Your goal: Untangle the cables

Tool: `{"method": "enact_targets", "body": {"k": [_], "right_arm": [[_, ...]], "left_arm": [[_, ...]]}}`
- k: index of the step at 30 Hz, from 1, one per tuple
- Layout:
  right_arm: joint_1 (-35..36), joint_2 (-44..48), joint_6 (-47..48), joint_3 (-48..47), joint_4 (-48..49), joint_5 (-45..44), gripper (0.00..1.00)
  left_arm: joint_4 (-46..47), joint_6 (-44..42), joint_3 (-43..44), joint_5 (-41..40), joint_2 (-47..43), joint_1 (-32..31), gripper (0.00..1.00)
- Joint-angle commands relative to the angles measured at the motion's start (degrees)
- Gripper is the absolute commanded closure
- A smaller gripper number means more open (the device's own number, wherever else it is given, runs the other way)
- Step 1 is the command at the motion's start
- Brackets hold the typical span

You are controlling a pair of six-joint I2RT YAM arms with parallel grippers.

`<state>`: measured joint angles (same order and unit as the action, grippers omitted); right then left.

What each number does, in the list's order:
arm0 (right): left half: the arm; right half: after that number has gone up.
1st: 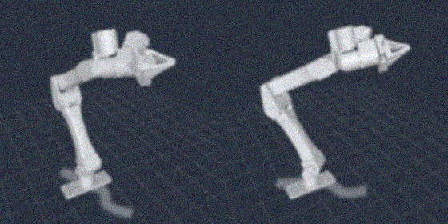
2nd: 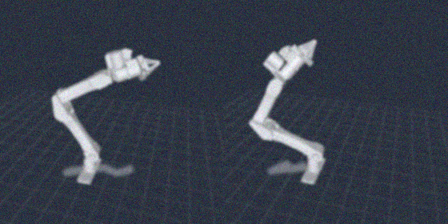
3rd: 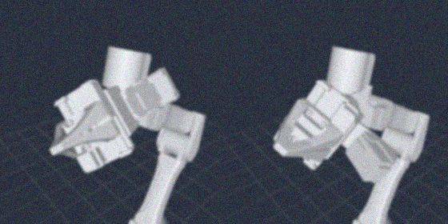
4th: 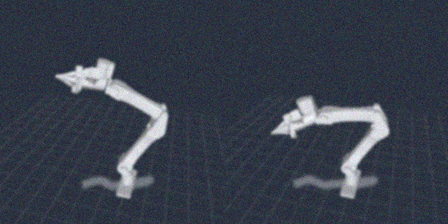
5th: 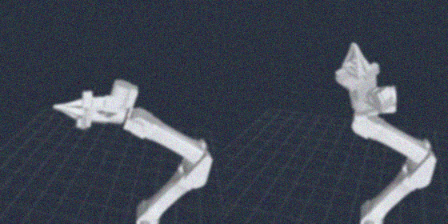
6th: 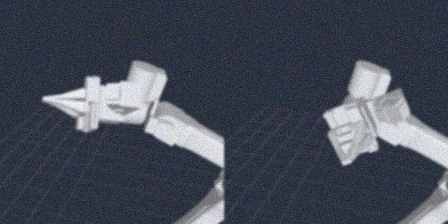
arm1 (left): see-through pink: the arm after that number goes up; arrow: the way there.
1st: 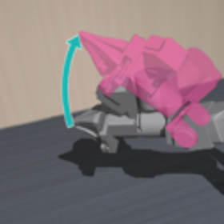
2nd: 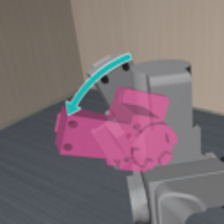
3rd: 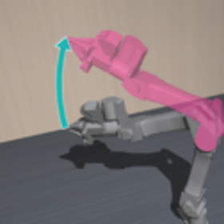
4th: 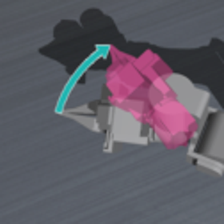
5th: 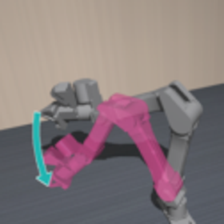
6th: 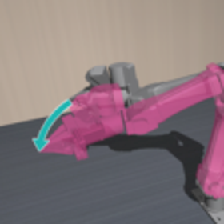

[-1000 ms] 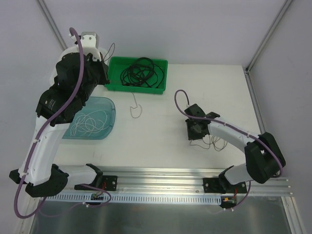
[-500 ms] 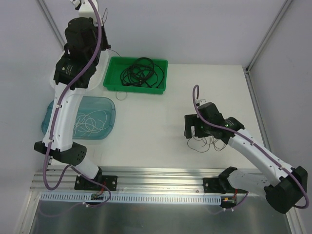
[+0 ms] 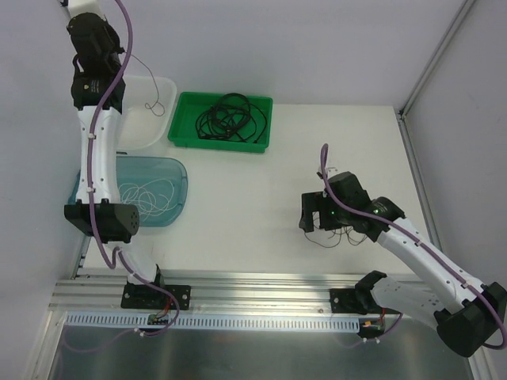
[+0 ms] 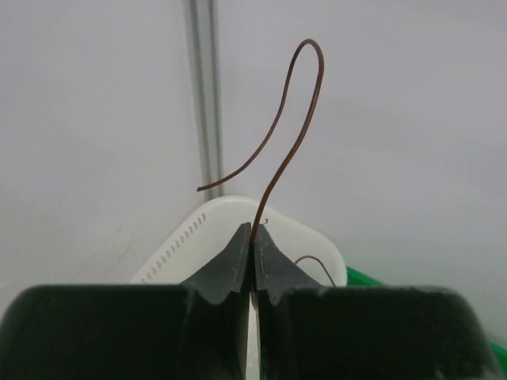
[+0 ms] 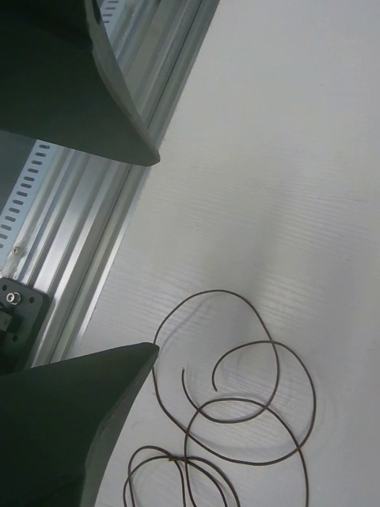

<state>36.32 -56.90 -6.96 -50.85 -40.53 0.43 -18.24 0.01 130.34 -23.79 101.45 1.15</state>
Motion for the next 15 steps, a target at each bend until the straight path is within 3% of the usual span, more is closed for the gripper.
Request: {"method": "enact_targets", "body": {"k": [1, 3, 4, 5, 7, 12, 15], "right_arm": [[0.2, 2.3, -1.4, 1.9, -0.8, 2.2, 0.00], [0.2, 2.5, -1.6, 2.6, -1.1, 1.3, 0.01], [0.2, 2.5, -1.5, 2.7, -1.1, 1.1, 0.00], [0.2, 2.4, -1.7, 2.8, -1.0, 1.0, 0.01], [0.2, 2.2, -1.7, 2.8, -0.8, 1.1, 0.00], [0.2, 2.5, -1.7, 2.2, -1.1, 1.1, 0.00], [0.2, 3.7, -1.3, 1.8, -2.1, -0.1, 0.00]], "left_arm": [[6.7, 3.9, -5.2, 1.0, 3.3, 3.8, 1.00], [8.0, 3.9, -9.6, 0.0, 4.5, 4.4, 0.99], [8.2, 3.7, -10.8, -0.4, 5.7, 4.4, 0.95], [8.3, 3.3, -12.3, -1.1, 6.3, 4.5, 0.86], [8.2, 3.2, -13.7, -1.9, 7.3, 4.6, 0.81], [7.7, 2.6, -17.5, -1.9, 5.1, 4.5, 0.38], [6.3, 5.0, -20.2, 3.8, 1.3, 4.5, 0.24]]}}
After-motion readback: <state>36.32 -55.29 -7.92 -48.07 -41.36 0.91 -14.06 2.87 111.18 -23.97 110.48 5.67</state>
